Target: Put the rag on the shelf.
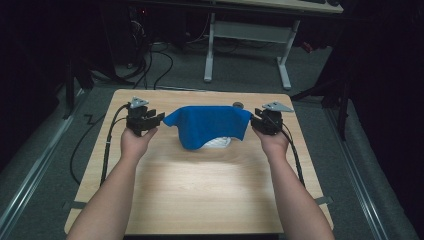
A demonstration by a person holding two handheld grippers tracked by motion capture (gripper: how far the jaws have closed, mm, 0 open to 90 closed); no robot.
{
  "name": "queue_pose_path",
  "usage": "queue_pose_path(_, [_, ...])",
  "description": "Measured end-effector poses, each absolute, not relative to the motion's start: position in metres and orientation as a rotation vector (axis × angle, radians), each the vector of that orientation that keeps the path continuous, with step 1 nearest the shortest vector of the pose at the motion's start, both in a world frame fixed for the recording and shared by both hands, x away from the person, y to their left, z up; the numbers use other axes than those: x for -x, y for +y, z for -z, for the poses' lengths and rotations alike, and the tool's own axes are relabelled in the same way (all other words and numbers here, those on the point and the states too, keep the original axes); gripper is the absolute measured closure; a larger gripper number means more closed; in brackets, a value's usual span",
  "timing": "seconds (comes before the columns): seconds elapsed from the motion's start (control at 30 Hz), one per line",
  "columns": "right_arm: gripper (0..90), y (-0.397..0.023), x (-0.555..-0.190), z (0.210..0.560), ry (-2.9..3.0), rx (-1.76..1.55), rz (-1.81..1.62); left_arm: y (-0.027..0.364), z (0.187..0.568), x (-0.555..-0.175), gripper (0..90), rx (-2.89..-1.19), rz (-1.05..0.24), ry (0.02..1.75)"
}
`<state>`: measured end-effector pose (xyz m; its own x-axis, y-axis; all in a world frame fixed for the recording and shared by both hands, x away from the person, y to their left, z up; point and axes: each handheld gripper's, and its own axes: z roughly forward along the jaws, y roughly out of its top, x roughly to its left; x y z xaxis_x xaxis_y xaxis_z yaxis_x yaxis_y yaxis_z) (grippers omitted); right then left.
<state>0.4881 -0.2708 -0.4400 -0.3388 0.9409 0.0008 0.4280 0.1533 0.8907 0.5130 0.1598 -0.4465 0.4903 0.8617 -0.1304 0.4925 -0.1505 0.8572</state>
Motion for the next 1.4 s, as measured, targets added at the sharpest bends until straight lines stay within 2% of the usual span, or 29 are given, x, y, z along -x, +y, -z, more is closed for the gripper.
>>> queue_pose_path(0.73, [55.0, -0.281, -0.462, 0.44, 1.845, -1.296, -1.12, 0.176, 0.455, -0.474, 54.2, -1.765, -0.506, 1.134])
queue_pose_path(1.1, [52.6, -0.29, -0.428, 0.445, 1.848, -1.233, -1.099, 0.18, 0.464, -0.442, 52.0, -1.787, -0.482, 1.103])
queue_pose_path(1.4, [47.1, -0.287, -0.39, 0.445, 1.893, -1.177, -1.108, 0.182, 0.467, -0.403, 50.2, -1.817, -0.472, 1.069])
